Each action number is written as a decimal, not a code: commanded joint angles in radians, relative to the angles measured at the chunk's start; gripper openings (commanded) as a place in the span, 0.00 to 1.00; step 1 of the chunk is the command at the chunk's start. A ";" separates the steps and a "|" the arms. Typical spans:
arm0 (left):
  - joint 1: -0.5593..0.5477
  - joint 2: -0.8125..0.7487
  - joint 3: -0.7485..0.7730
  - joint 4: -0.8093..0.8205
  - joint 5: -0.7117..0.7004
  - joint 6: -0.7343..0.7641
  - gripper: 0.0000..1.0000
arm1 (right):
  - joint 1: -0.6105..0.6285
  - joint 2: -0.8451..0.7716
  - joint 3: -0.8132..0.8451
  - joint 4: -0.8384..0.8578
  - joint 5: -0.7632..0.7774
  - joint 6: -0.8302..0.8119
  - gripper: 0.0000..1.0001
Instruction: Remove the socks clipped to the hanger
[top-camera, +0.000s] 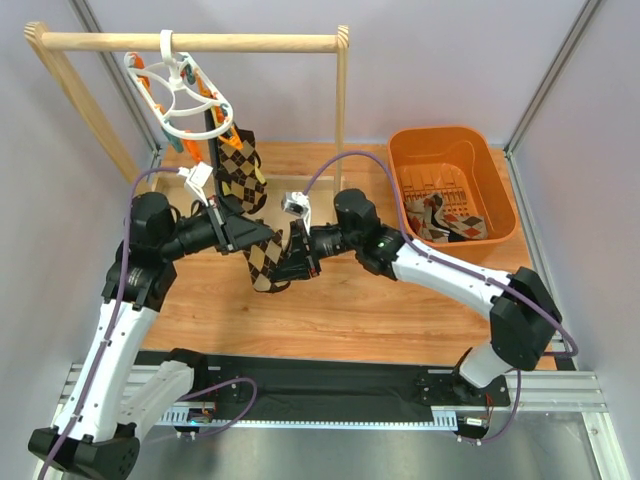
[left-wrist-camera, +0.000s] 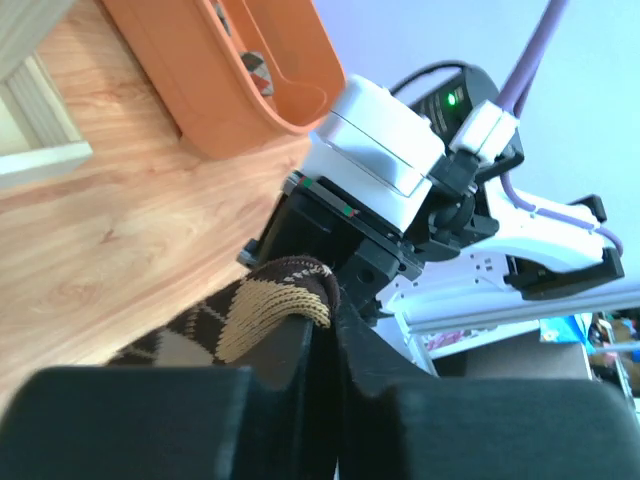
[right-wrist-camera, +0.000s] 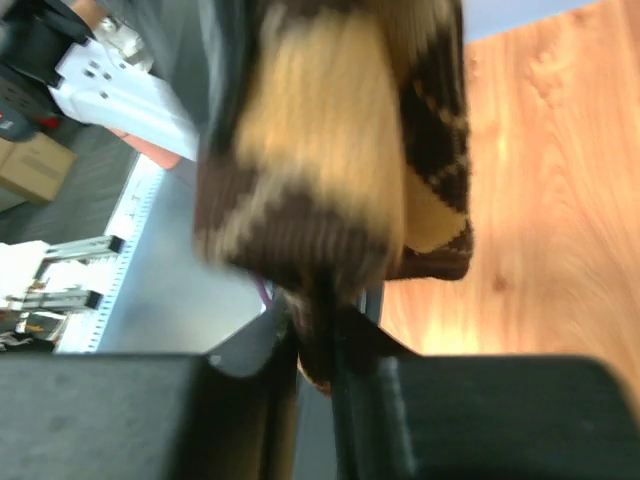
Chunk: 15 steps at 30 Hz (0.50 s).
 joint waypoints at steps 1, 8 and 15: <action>-0.004 0.010 0.043 0.054 -0.055 -0.009 0.19 | -0.017 -0.123 -0.085 -0.008 0.077 -0.056 0.06; -0.004 0.056 0.009 0.083 -0.046 0.006 0.52 | -0.055 -0.299 -0.272 -0.001 0.227 0.001 0.00; -0.004 0.095 0.079 -0.148 -0.196 0.266 0.66 | -0.187 -0.499 -0.300 -0.272 0.486 0.044 0.00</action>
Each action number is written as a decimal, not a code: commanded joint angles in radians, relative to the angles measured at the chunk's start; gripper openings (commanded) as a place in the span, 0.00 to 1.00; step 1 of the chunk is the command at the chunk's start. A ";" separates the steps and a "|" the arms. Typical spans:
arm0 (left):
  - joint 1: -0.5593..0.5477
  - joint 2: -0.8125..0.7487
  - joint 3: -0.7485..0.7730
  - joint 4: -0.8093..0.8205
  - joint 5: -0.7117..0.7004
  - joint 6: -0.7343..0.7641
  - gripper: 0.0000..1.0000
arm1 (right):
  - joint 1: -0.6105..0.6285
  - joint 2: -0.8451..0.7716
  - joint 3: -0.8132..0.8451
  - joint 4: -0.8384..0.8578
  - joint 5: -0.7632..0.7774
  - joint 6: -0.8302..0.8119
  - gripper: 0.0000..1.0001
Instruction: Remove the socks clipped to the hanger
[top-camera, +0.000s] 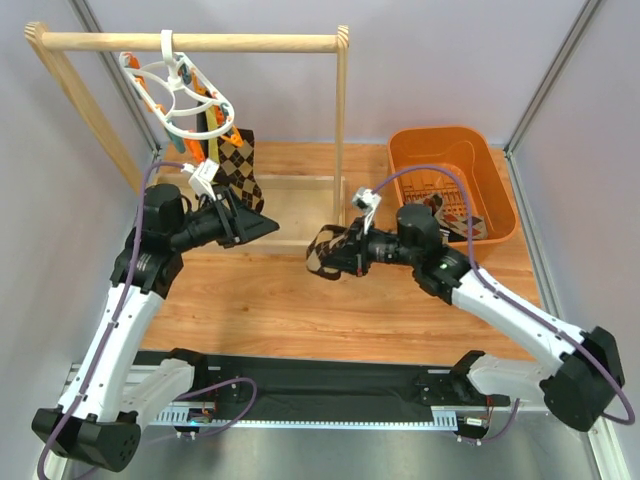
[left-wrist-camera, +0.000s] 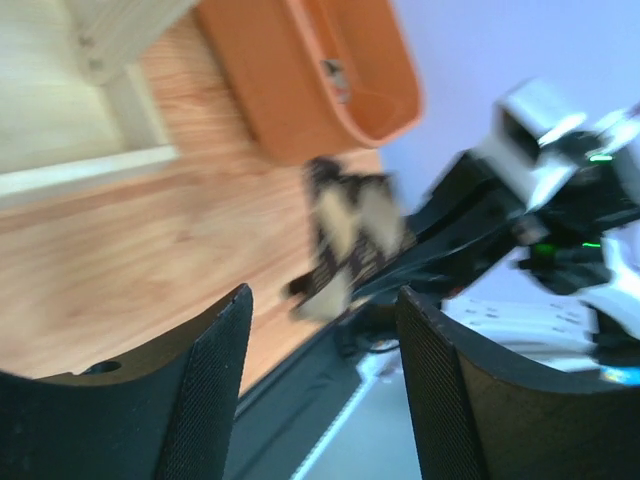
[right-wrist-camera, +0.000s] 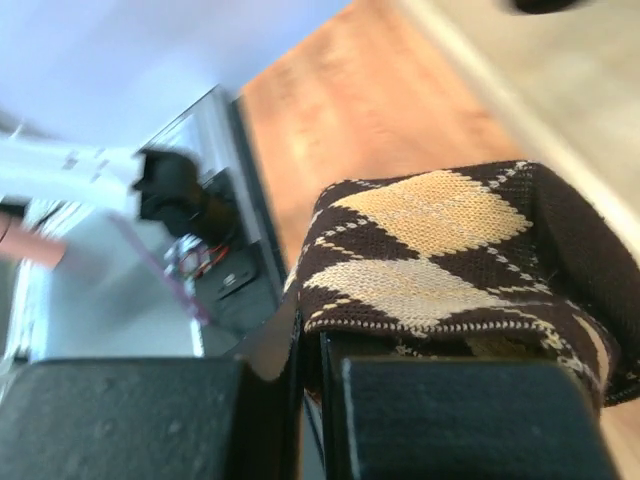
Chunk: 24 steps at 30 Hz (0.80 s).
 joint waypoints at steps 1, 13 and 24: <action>-0.003 0.031 0.093 -0.231 -0.155 0.221 0.67 | -0.055 -0.123 0.016 -0.215 0.276 0.033 0.00; -0.003 -0.158 -0.067 -0.265 -0.487 0.335 0.67 | -0.435 -0.188 0.228 -0.647 0.761 -0.011 0.00; -0.001 -0.236 -0.121 -0.238 -0.563 0.335 0.67 | -0.712 0.158 0.469 -0.649 0.573 0.004 0.60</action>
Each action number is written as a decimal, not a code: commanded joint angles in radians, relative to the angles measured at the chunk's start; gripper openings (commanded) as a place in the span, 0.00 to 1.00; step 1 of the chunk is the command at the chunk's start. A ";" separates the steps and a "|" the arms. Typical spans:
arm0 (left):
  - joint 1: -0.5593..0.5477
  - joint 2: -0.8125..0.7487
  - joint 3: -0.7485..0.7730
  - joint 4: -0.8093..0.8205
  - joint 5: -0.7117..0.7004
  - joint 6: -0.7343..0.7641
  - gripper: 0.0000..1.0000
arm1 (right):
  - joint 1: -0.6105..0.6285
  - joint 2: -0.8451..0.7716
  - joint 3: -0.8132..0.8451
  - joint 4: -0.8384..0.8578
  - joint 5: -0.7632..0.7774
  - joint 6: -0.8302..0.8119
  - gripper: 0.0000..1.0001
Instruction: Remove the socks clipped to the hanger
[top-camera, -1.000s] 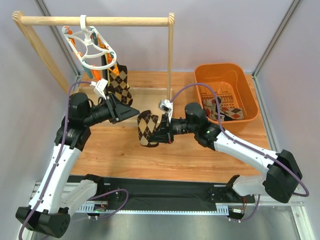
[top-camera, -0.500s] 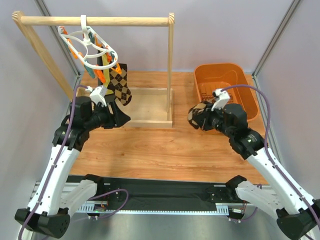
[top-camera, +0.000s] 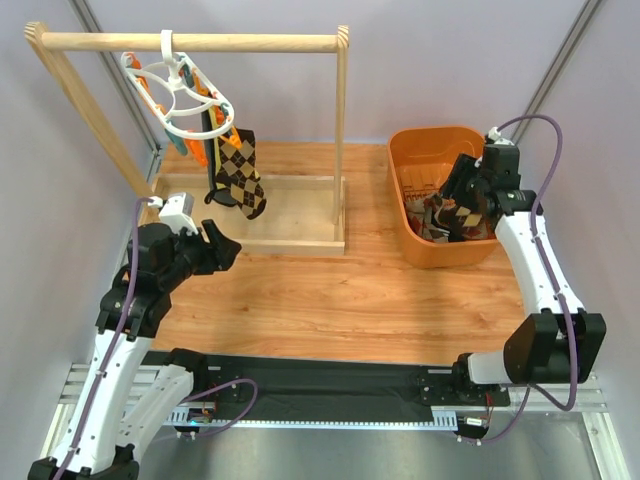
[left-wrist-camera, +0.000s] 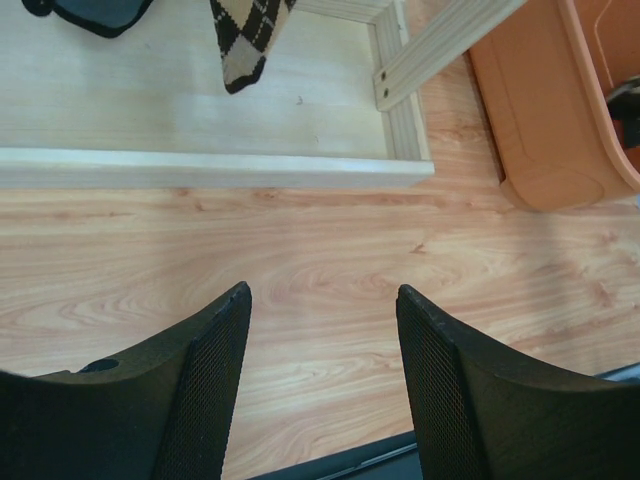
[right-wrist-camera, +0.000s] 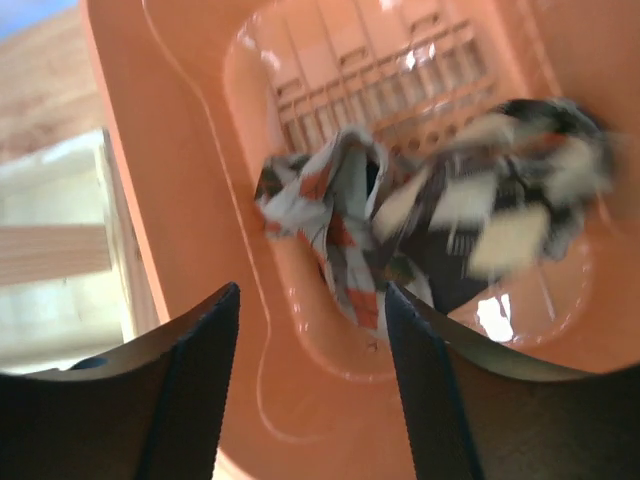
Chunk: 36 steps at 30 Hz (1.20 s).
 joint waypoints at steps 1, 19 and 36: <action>-0.001 -0.001 -0.017 0.034 -0.034 0.011 0.66 | 0.013 -0.048 0.051 -0.049 -0.077 -0.011 0.62; -0.001 0.218 0.040 0.380 -0.289 -0.017 0.66 | 0.036 -0.573 -0.401 0.171 -0.404 0.103 0.94; -0.001 0.562 -0.037 0.822 -0.279 0.051 0.65 | 0.062 -0.589 -0.378 0.207 -0.561 0.140 0.96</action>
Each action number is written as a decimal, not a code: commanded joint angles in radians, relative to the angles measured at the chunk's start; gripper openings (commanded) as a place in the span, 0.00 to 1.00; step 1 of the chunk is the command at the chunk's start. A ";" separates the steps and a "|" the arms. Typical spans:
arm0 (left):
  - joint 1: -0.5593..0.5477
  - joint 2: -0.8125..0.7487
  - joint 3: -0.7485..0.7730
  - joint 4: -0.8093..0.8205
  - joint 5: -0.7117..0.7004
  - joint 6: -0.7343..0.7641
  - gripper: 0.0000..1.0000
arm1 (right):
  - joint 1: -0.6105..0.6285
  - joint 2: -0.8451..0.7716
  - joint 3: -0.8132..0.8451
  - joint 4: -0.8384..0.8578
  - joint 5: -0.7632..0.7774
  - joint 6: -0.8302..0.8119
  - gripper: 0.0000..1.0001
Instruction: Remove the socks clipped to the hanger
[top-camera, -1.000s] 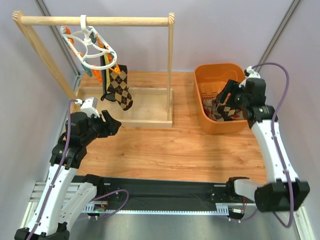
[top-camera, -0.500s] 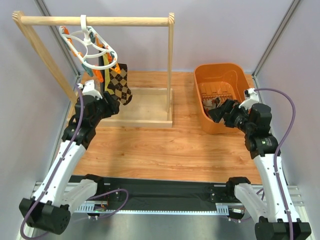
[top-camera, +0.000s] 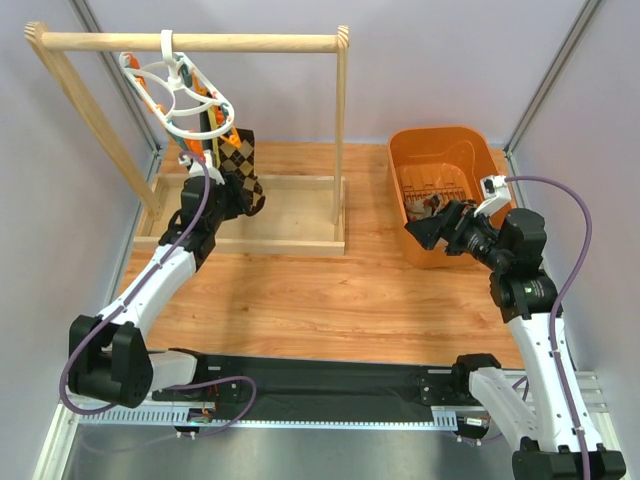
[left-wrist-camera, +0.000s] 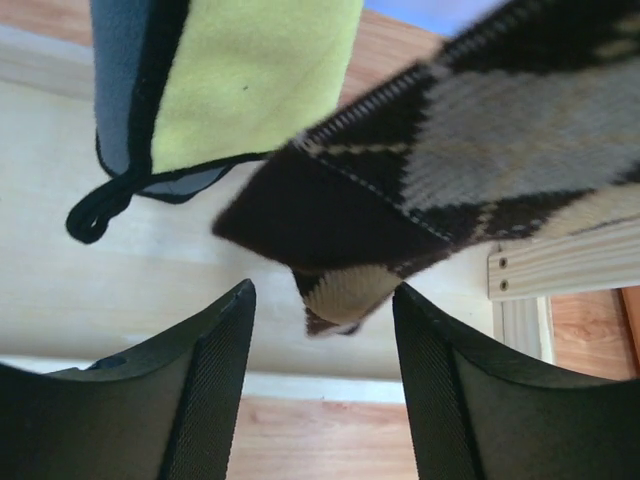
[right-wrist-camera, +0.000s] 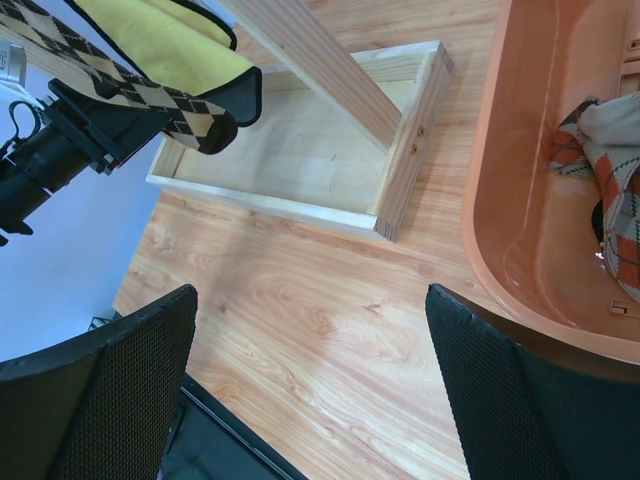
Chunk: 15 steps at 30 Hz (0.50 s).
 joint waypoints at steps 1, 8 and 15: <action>0.000 -0.002 0.008 0.154 0.030 0.044 0.64 | 0.005 -0.006 0.029 0.034 -0.026 0.008 0.96; 0.000 -0.053 0.029 0.055 0.141 -0.020 0.00 | 0.006 0.008 0.028 0.029 -0.069 -0.021 0.95; 0.001 -0.301 -0.018 -0.148 0.168 -0.040 0.00 | 0.116 0.028 0.077 0.011 0.007 -0.021 0.93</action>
